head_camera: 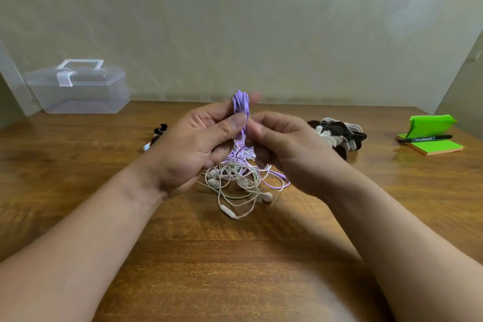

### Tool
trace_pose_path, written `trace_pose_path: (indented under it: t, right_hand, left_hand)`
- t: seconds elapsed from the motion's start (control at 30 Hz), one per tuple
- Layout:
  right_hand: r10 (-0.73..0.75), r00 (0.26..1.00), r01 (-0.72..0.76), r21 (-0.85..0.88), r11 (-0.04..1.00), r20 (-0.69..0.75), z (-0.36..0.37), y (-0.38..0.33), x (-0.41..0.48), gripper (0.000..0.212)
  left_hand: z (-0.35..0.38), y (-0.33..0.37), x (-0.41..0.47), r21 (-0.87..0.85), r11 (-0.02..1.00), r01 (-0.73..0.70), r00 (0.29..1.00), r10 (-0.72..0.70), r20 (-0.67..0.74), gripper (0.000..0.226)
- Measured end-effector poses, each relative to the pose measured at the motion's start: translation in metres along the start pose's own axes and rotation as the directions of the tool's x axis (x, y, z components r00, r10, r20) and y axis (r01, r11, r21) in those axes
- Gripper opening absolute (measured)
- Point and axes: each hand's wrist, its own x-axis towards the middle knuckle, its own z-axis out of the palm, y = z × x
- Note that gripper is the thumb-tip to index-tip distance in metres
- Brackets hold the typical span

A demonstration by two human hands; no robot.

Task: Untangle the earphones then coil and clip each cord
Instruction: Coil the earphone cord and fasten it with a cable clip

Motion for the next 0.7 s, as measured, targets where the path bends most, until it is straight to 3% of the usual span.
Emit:
trace_pose_path:
  t: [0.1,0.3,0.4,0.5,0.6,0.7]
  right_hand:
    - [0.071,0.997,-0.072,-0.030,0.997,-0.039,0.009,0.003,0.001,0.020]
    - [0.215,0.975,-0.197,0.220,0.955,-0.060,0.012,-0.004,0.003,0.008]
    - [0.245,0.969,-0.224,0.303,0.926,-0.031,0.008,-0.009,0.001,0.013]
    - [0.245,0.962,-0.218,0.203,0.955,-0.120,0.006,-0.008,0.001,0.035]
    - [0.238,0.955,-0.221,0.109,0.969,-0.178,0.006,-0.006,0.002,0.021]
    - [0.241,0.954,-0.225,0.107,0.969,-0.176,0.005,-0.005,0.003,0.011]
  left_hand:
    - [0.000,-0.004,0.003,0.254,0.966,-0.042,0.983,0.086,-0.165,0.025]
    - [-0.002,-0.013,0.001,0.658,0.747,-0.095,0.966,0.228,-0.120,0.039]
    - [0.000,-0.012,0.001,0.702,0.702,-0.115,0.966,0.245,-0.087,0.044]
    - [-0.001,-0.011,0.001,0.802,0.580,-0.139,0.965,0.260,-0.021,0.042]
    - [-0.006,-0.010,0.002,0.848,0.512,-0.135,0.979,0.200,0.036,0.024]
    - [-0.005,-0.011,0.006,0.846,0.512,-0.150,0.985,0.147,0.086,0.012]
